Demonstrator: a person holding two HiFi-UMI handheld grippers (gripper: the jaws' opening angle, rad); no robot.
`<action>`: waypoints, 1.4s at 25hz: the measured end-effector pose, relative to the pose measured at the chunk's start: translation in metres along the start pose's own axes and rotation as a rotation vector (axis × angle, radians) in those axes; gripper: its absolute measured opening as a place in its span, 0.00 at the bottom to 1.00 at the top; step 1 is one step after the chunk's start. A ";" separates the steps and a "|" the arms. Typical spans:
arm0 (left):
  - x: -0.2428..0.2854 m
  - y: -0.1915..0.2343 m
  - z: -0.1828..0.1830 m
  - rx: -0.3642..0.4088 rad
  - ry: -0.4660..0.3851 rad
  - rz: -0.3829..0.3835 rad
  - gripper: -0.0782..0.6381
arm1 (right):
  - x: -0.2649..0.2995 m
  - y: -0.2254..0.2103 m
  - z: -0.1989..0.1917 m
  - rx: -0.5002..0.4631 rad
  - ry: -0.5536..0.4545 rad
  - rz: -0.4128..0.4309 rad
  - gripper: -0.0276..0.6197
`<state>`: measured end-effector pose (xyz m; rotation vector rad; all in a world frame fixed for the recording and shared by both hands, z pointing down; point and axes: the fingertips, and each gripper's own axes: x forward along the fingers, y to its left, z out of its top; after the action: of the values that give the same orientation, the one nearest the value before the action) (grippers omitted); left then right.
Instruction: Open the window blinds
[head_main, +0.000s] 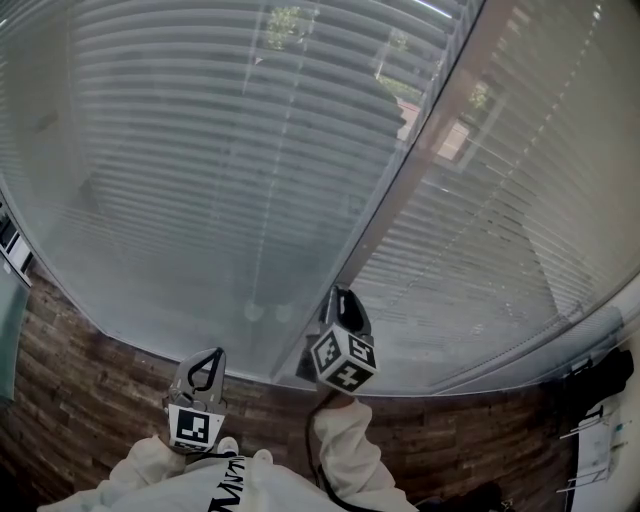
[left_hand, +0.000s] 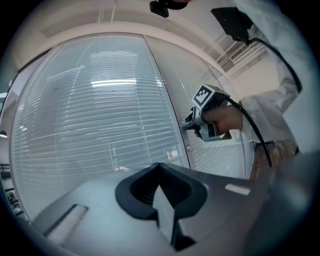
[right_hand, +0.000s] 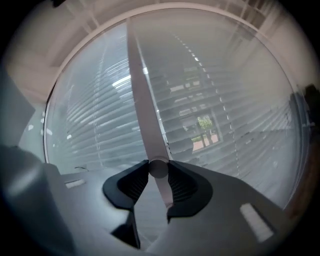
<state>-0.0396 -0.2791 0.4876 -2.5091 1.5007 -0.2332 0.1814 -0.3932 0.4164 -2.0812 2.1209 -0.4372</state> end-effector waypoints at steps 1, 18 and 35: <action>-0.001 0.001 0.000 -0.001 -0.001 0.000 0.11 | 0.000 -0.001 0.000 0.070 -0.013 0.011 0.23; -0.004 0.003 -0.003 0.016 0.016 0.000 0.11 | -0.002 -0.010 -0.002 0.790 -0.132 0.142 0.23; 0.006 -0.011 -0.005 -0.003 0.009 -0.033 0.11 | -0.014 0.014 0.025 -0.329 0.000 0.065 0.30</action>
<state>-0.0289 -0.2799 0.4951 -2.5401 1.4648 -0.2478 0.1760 -0.3819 0.3866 -2.1608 2.3889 -0.0821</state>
